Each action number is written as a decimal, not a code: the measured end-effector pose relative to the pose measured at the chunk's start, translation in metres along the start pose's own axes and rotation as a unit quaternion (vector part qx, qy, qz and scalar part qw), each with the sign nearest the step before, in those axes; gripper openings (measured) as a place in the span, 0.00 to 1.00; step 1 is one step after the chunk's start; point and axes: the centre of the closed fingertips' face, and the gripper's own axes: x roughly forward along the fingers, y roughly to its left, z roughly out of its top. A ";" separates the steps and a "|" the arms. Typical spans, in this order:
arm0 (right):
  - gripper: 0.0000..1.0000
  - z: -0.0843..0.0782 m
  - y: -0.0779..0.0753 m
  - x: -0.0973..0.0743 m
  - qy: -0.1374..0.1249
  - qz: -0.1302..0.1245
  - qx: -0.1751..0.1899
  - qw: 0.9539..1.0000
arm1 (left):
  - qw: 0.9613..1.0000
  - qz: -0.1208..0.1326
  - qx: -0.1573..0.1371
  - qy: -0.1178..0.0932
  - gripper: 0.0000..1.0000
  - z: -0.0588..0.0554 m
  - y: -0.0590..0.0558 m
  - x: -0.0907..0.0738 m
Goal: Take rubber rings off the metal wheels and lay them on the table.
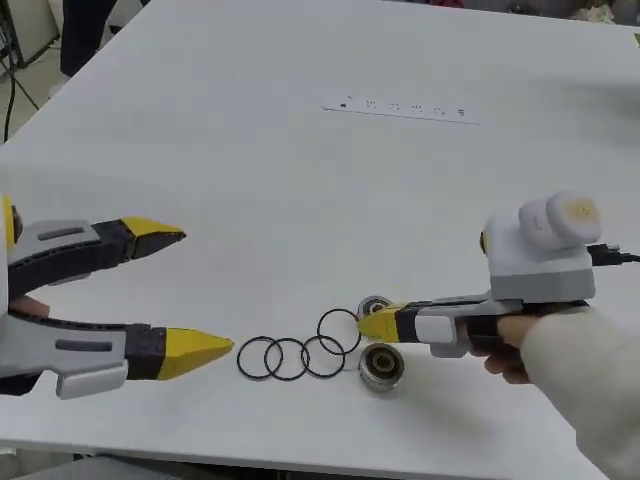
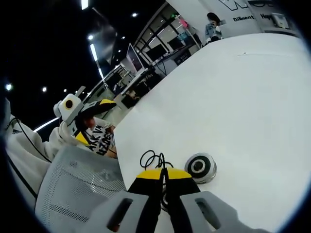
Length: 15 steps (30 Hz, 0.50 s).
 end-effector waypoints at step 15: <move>0.00 -0.010 -0.009 0.003 0.028 -0.030 -0.024 0.999 | 1.000 0.020 -0.021 -0.005 0.67 -0.006 0.003 -0.002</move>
